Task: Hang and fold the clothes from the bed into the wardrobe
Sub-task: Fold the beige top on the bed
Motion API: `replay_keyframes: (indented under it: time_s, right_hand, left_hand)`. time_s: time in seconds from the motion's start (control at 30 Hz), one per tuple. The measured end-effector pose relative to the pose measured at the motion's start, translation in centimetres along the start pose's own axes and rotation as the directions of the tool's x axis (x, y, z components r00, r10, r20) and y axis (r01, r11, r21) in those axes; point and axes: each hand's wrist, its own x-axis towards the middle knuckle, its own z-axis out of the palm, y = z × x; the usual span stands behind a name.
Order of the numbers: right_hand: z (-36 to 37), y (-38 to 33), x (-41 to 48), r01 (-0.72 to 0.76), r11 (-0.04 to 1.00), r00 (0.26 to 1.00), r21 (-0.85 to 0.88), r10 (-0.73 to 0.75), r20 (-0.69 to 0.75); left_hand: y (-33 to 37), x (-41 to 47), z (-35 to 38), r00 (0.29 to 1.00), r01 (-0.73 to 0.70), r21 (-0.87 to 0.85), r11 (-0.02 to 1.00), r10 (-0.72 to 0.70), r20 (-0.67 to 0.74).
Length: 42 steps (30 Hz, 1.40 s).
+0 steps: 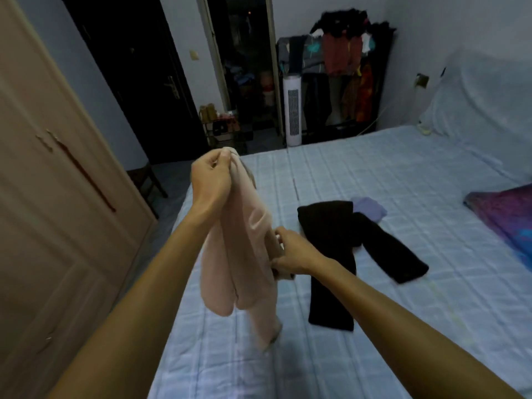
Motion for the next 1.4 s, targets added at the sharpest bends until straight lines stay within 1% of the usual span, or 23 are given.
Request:
replay_keyframes:
  time_s: [0.07, 0.13, 0.23, 0.33, 0.4, 0.43, 0.5, 0.53, 0.57, 0.6, 0.63, 0.67, 0.7, 0.73, 0.8, 0.87, 0.93, 1.0, 1.07, 1.17, 1.23, 1.33, 1.4]
  right_hand:
    - [1.6, 1.3, -0.3, -0.040, 0.989, 0.999, -0.141, 0.042, 0.009]
    - [2.6, 2.4, -0.4, -0.059, 0.982, 0.998, -0.180, 0.052, -0.047]
    - [2.3, 2.6, -0.1, -0.035, 0.993, 0.994, -0.112, 0.023, -0.108]
    - [1.5, 1.0, 0.5, -0.012, 0.997, 0.979, 0.078, 0.027, -0.200]
    - [0.6, -0.8, 0.7, 0.025, 0.987, 0.962, 0.162, 0.020, -0.274]
    - [0.1, -2.0, 0.7, 0.037, 0.981, 0.952, 0.190, 0.023, -0.307]
    - [-1.2, -5.0, 0.9, 0.048, 0.968, 0.927, 0.246, 0.048, -0.372]
    - [-1.9, -6.6, 1.1, 0.047, 0.960, 0.918, 0.276, 0.068, -0.390]
    - [-2.5, -8.2, 1.4, 0.044, 0.952, 0.915, 0.304, 0.084, -0.394]
    - [-3.0, -9.9, 1.5, 0.047, 0.942, 0.916, 0.334, 0.092, -0.389]
    - [-3.4, -11.4, 1.8, 0.050, 0.927, 0.919, 0.370, 0.102, -0.380]
    - [-3.8, -12.9, 2.0, 0.049, 0.913, 0.924, 0.405, 0.113, -0.366]
    - [-4.1, -14.3, 2.0, 0.041, 0.911, 0.927, 0.409, 0.118, -0.355]
    - [-4.4, -15.5, 2.1, 0.050, 0.928, 0.928, 0.369, 0.093, -0.360]
    - [-5.3, -17.2, 2.2, 0.105, 0.969, 0.927, 0.223, -0.014, -0.374]
    - [-6.2, -18.2, 2.3, 0.155, 0.985, 0.926, 0.075, -0.119, -0.359]
    - [-7.2, -18.3, 2.4, 0.135, 0.987, 0.918, -0.087, -0.157, -0.364]
    - [-7.9, -17.7, 2.2, 0.038, 0.956, 0.911, -0.291, -0.153, -0.383]
    - [-8.3, -16.7, 1.8, -0.066, 0.884, 0.921, -0.463, -0.125, -0.369]
    - [-8.0, -15.1, 1.4, -0.177, 0.789, 0.949, -0.588, -0.022, -0.316]
    - [-7.5, -13.8, 1.8, -0.232, 0.796, 0.943, -0.559, 0.042, -0.331]
    - [-7.1, -12.4, 2.4, -0.225, 0.916, 0.929, -0.333, 0.099, -0.355]
    - [-6.8, -11.9, 2.5, -0.211, 0.961, 0.900, -0.177, 0.121, -0.418]
  left_hand:
    - [0.5, -0.7, -0.6, 1.000, 0.008, 0.009, 1.000, -0.008, -0.018]
    - [0.7, -1.2, -1.5, 1.000, 0.013, -0.008, 1.000, -0.013, -0.021]
    - [0.3, -1.4, -3.0, 0.999, 0.029, -0.026, 0.999, -0.030, -0.020]
    - [-1.2, -0.7, -4.4, 0.999, 0.040, 0.042, 0.998, -0.038, -0.037]
    - [-2.4, -0.1, -5.0, 0.998, 0.059, 0.162, 0.985, -0.056, -0.024]
    - [-3.0, 0.2, -5.3, 0.998, 0.056, 0.274, 0.960, -0.057, -0.005]
    - [-4.2, 0.0, -5.7, 0.999, 0.001, 0.514, 0.858, -0.024, 0.038]
    - [-4.8, -0.3, -5.9, 0.998, -0.044, 0.553, 0.832, 0.008, 0.066]
    - [-5.0, -0.9, -6.1, 0.991, -0.110, 0.528, 0.842, 0.051, 0.126]
    - [-5.2, -1.5, -6.3, 0.967, -0.200, 0.444, 0.873, 0.102, 0.235]
    - [-5.4, -2.4, -6.4, 0.915, -0.278, 0.317, 0.907, 0.150, 0.374]
    - [-5.7, -3.3, -6.5, 0.852, -0.297, 0.189, 0.936, 0.170, 0.496]
    - [-6.1, -3.9, -6.6, 0.808, -0.262, 0.090, 0.961, 0.167, 0.565]
    - [-6.5, -4.3, -6.7, 0.813, -0.207, 0.054, 0.977, 0.141, 0.565]
    - [-7.3, -3.5, -7.1, 0.888, -0.117, 0.066, 0.991, 0.075, 0.455]
    - [-8.3, -1.8, -8.0, 0.920, -0.164, 0.099, 0.981, 0.116, 0.373]
    - [-8.9, 0.0, -9.6, 0.914, -0.251, 0.119, 0.961, 0.194, 0.357]
    - [-9.4, 1.8, -11.5, 0.915, -0.288, 0.164, 0.943, 0.221, 0.338]
    - [-9.8, 3.5, -13.1, 0.917, -0.306, 0.196, 0.932, 0.233, 0.323]
    - [-10.3, 5.2, -14.2, 0.892, -0.319, 0.216, 0.923, 0.215, 0.398]
    - [-10.4, 5.6, -14.5, 0.853, -0.302, 0.181, 0.936, 0.181, 0.489]
    - [-10.2, 5.9, -14.9, 0.825, -0.317, 0.152, 0.936, 0.193, 0.532]
    - [-10.0, 6.0, -15.2, 0.820, -0.199, 0.052, 0.979, 0.137, 0.556]
